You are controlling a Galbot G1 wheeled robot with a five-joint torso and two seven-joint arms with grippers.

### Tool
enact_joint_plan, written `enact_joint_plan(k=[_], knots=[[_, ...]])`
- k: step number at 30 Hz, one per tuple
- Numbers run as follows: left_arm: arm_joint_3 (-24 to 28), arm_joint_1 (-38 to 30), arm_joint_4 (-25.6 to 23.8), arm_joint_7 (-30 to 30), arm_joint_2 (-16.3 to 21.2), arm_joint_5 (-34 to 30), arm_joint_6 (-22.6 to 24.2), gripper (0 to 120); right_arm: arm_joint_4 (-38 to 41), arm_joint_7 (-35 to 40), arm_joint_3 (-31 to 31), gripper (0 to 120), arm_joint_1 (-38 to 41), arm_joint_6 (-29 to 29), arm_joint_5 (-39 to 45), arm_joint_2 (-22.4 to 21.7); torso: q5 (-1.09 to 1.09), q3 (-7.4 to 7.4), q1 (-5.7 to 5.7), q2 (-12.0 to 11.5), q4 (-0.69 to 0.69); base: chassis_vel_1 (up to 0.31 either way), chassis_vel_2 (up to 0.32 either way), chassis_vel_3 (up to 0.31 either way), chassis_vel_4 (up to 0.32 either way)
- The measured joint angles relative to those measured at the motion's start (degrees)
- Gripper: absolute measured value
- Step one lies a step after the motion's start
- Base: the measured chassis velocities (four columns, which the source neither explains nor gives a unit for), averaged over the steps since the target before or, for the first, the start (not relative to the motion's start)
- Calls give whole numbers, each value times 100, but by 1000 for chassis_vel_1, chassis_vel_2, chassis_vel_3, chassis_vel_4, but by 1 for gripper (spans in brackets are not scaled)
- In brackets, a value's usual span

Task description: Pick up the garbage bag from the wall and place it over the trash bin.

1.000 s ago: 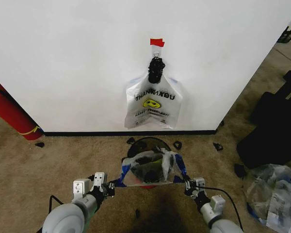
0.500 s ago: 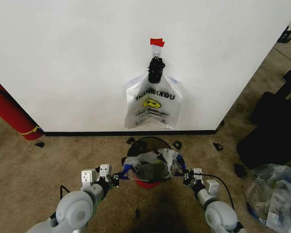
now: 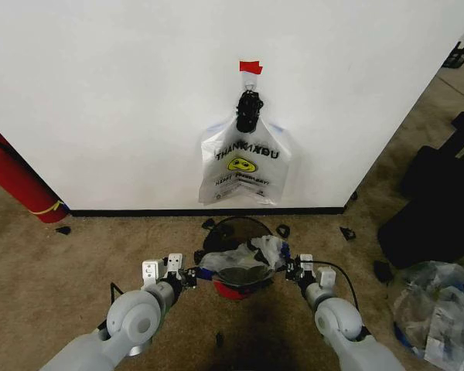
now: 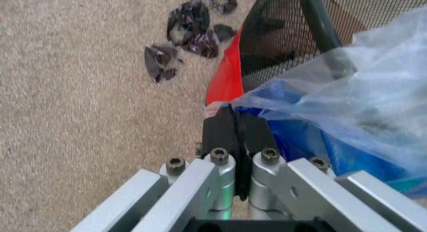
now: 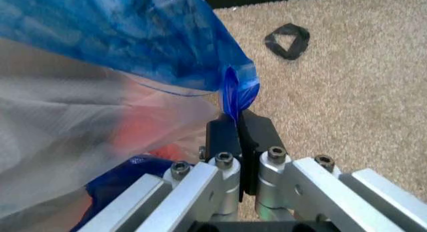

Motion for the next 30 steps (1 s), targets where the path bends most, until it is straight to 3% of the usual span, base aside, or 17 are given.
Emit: enact_joint_plan(k=[5,17,19,24,30], knots=[[-140,337,-198,110,30,275,0,3,92,-22,68,0,-212,161,-138,-43,1,0,-1,0,1,0,0,0,0],[-679,1701,-1345,368,110,1598,-272,48,1088,-388,634,43,-1424,1394,-1169,-231,1,-1,-1,0,0,0,0,0,0],[-701,1816,-1410,370,92,1702,-280,52,1134,-422,668,48,-1504,1492,-1280,-231,0,-1,-1,0,0,0,0,0,0],[-939,2715,-1823,473,-15,2285,-422,73,1406,-590,860,70,-2094,2153,-1941,-213,-1,-1,-1,0,0,0,0,0,0],[-1091,3141,-1986,643,-96,2724,-742,91,1523,-599,1009,88,-2386,2618,-2097,-130,-1,-1,-1,1,0,0,0,0,0]])
